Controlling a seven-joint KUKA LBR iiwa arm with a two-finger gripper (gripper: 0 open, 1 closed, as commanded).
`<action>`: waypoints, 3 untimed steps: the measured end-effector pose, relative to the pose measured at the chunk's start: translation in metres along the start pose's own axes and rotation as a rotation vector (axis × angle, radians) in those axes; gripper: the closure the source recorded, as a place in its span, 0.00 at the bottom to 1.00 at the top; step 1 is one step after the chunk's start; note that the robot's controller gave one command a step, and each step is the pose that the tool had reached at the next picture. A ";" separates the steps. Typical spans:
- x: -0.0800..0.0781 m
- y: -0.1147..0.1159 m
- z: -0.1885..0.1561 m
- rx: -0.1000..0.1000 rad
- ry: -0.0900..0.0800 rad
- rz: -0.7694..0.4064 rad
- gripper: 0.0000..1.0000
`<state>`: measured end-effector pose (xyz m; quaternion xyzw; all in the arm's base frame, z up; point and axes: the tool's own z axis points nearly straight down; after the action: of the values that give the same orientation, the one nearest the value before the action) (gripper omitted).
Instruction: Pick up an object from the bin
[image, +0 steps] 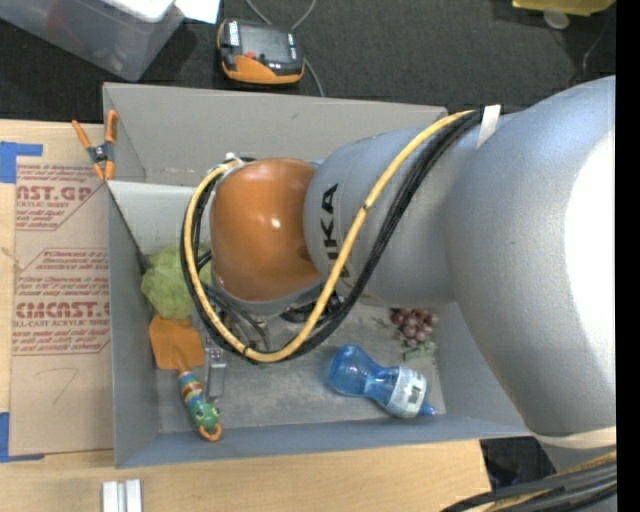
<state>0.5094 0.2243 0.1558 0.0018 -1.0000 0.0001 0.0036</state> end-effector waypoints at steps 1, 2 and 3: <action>-0.002 -0.001 -0.005 -0.002 -0.007 0.003 0.00; -0.051 0.025 0.085 -0.004 0.000 -0.090 0.00; -0.023 0.017 0.030 -0.011 -0.016 0.446 0.00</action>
Offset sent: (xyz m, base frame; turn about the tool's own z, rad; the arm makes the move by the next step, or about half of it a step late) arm 0.0519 0.0223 -0.0858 -0.0868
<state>0.5322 0.2411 0.1259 -0.2195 -0.9756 -0.0046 -0.0044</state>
